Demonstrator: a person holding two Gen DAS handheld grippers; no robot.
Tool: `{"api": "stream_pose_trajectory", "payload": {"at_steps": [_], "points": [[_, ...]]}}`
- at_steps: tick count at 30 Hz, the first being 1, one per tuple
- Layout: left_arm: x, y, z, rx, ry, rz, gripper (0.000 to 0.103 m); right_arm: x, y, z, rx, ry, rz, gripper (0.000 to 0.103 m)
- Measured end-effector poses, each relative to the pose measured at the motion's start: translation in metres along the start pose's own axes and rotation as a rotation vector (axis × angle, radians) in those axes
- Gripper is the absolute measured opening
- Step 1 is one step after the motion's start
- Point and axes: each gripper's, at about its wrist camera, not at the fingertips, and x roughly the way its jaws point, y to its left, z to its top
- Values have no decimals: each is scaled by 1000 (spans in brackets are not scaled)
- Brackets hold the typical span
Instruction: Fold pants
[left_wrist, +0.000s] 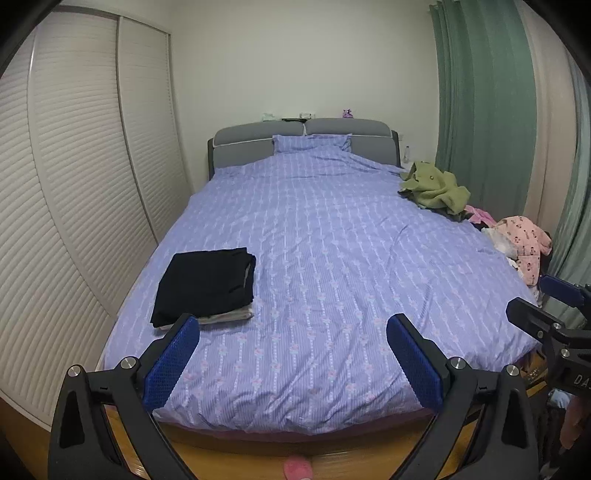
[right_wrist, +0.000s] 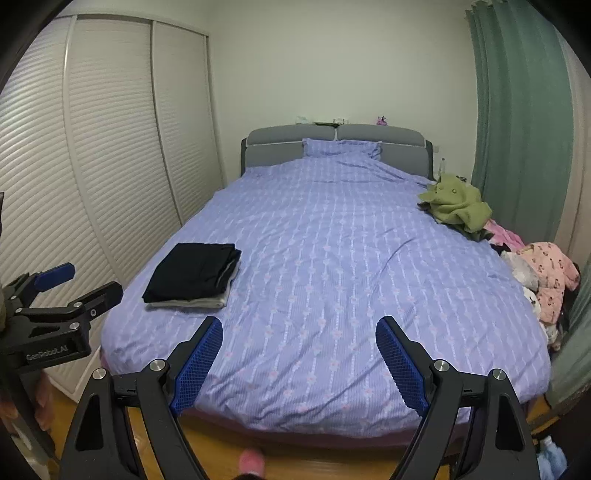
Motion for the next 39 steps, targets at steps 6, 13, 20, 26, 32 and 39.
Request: {"api": "stream_pose_trajectory", "payload": {"at_steps": [6,13,20,26,32,39], "points": [[-9,-5,-5,8,-9,-18,103,-15,-3,-4,4,-24,-15,86],[-12,-10,-3,16,-9,-32,103,-24,-5,-8,12,-31,-38,86],[-12,-14,-5,22,2,-30,103,-26,-8,-10,24,-30,-37,86],[-13,-20,-9,30,16,-38,103,-28,-10,-13,31,-27,-41,86],[-13,-25,-8,29,19,-65,103,-31,-13,-14,37,-23,-46,86],[-16,-33,-7,44,3,-56,103,-34,-17,-15,46,-25,-53,86]]}}
